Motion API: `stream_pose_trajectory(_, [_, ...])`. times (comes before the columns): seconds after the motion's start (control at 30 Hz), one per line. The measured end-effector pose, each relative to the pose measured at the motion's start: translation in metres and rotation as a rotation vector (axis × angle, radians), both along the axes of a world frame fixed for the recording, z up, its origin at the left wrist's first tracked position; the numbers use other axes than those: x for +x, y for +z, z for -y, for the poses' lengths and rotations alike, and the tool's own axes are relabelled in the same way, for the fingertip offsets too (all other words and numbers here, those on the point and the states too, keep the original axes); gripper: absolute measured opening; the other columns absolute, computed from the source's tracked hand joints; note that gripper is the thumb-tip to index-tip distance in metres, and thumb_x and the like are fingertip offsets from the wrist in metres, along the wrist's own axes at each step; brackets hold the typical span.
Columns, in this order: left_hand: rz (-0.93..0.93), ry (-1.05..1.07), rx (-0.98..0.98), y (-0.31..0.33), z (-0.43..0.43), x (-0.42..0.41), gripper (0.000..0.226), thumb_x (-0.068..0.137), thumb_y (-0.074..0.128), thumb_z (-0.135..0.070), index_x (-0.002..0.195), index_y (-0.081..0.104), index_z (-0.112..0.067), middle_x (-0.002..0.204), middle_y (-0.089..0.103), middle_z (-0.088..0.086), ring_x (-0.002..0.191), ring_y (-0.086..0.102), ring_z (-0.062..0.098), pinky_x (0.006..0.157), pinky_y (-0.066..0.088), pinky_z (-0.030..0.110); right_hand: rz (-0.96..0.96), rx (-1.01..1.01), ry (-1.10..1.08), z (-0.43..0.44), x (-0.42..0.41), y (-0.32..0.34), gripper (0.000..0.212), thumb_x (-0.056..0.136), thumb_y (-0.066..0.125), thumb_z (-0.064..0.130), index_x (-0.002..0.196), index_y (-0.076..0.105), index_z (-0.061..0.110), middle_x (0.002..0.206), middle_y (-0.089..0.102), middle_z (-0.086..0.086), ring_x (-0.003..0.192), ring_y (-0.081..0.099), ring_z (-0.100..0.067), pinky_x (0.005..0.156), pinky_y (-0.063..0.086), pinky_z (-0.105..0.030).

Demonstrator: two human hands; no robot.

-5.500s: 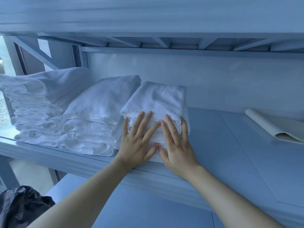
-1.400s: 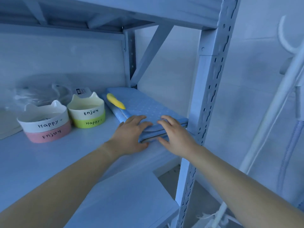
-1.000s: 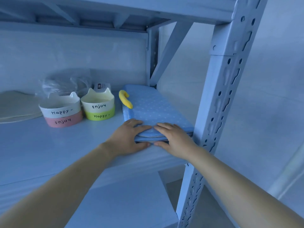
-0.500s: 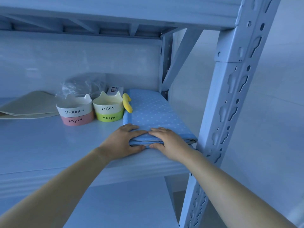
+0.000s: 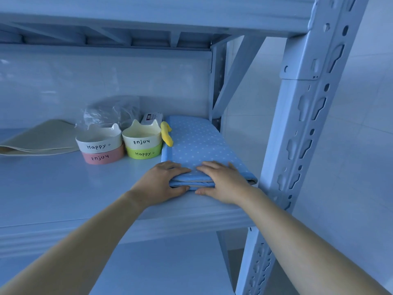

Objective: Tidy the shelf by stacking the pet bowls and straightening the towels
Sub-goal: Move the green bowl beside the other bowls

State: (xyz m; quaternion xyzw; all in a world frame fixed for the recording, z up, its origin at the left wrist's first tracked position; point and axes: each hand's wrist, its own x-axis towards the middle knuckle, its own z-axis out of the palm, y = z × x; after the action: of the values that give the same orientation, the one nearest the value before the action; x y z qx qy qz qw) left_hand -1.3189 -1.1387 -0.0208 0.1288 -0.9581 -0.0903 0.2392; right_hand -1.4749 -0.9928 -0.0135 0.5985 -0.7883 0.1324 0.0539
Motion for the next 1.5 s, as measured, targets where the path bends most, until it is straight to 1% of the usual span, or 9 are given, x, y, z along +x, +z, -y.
stream_pose_trajectory(0.07, [0.002,-0.006,0.001,0.0,0.001,0.001,0.048,0.078,0.068,-0.041,0.124,0.058,-0.029,0.126,0.056,-0.002,0.121,0.047,0.013,0.099,0.026,0.015,-0.041,0.072,-0.1,0.0,-0.005,-0.002,0.078,0.075,0.044,0.075,0.142,0.023,0.04,0.154,0.016,0.013,0.141,0.011,-0.013,0.109,0.007,-0.057])
stream_pose_trajectory(0.13, [-0.01,-0.012,0.002,-0.001,0.001,0.002,0.047,0.079,0.068,-0.04,0.123,0.058,-0.028,0.124,0.057,-0.003,0.119,0.048,0.013,0.098,0.028,0.016,-0.018,0.082,-0.11,0.001,-0.007,-0.004,0.077,0.073,0.039,0.079,0.14,0.02,0.047,0.154,0.013,0.016,0.142,0.009,-0.013,0.107,0.005,-0.061])
stream_pose_trajectory(0.3, [-0.052,0.008,-0.005,-0.004,0.003,0.009,0.043,0.08,0.067,-0.035,0.121,0.06,-0.027,0.12,0.06,-0.005,0.114,0.05,0.012,0.094,0.026,0.01,0.055,0.07,-0.069,0.009,-0.004,-0.004,0.066,0.076,0.038,0.076,0.136,0.026,0.052,0.153,0.017,0.019,0.142,0.011,-0.014,0.106,0.005,-0.063])
stream_pose_trajectory(0.77, [-0.032,0.027,0.015,0.002,0.015,0.007,0.039,0.083,0.064,-0.033,0.121,0.06,-0.024,0.117,0.061,-0.004,0.111,0.052,0.013,0.089,0.032,0.015,0.139,0.01,-0.004,0.029,-0.004,0.002,0.054,0.082,0.045,0.065,0.133,0.037,0.049,0.15,0.026,0.02,0.141,0.017,-0.011,0.105,0.004,-0.066])
stream_pose_trajectory(1.0, [0.017,0.072,0.037,0.001,0.023,-0.009,0.045,0.084,0.062,-0.035,0.128,0.053,-0.026,0.129,0.053,-0.002,0.123,0.044,0.013,0.099,0.03,0.019,0.1,0.016,0.015,0.036,-0.016,0.004,0.06,0.081,0.048,0.064,0.136,0.034,0.045,0.152,0.025,0.015,0.141,0.017,-0.014,0.108,0.008,-0.062])
stream_pose_trajectory(1.13, [0.074,0.099,-0.02,0.0,0.025,-0.012,0.053,0.083,0.061,-0.038,0.133,0.046,-0.026,0.138,0.043,-0.001,0.132,0.034,0.015,0.107,0.027,0.025,0.037,-0.002,-0.005,0.038,-0.016,0.0,0.07,0.077,0.051,0.068,0.139,0.031,0.042,0.153,0.023,0.012,0.141,0.017,-0.015,0.112,0.011,-0.052])
stream_pose_trajectory(1.23, [0.049,0.108,-0.071,-0.002,0.026,-0.013,0.058,0.081,0.06,-0.047,0.134,0.044,-0.028,0.142,0.038,-0.005,0.137,0.026,0.015,0.107,0.03,0.03,0.014,-0.092,0.006,0.036,-0.014,-0.005,0.072,0.076,0.054,0.067,0.138,0.037,0.034,0.15,0.03,0.007,0.137,0.025,-0.013,0.112,0.018,-0.043])
stream_pose_trajectory(1.37, [0.064,0.128,-0.09,-0.007,0.025,-0.015,0.061,0.085,0.048,-0.058,0.139,0.036,-0.033,0.148,0.031,-0.014,0.139,0.021,0.007,0.105,0.034,0.033,0.096,-0.198,0.071,0.033,-0.013,-0.005,0.063,0.081,0.06,0.054,0.133,0.048,0.021,0.141,0.043,0.003,0.13,0.037,-0.015,0.107,0.024,-0.029])
stream_pose_trajectory(1.5, [0.057,0.15,-0.06,-0.006,0.03,-0.019,0.059,0.086,0.048,-0.056,0.138,0.038,-0.031,0.147,0.034,-0.012,0.137,0.025,0.008,0.104,0.036,0.035,0.139,-0.157,0.097,0.042,-0.014,-0.001,0.056,0.085,0.062,0.042,0.133,0.048,0.018,0.144,0.041,0.0,0.133,0.034,-0.016,0.111,0.023,-0.03])
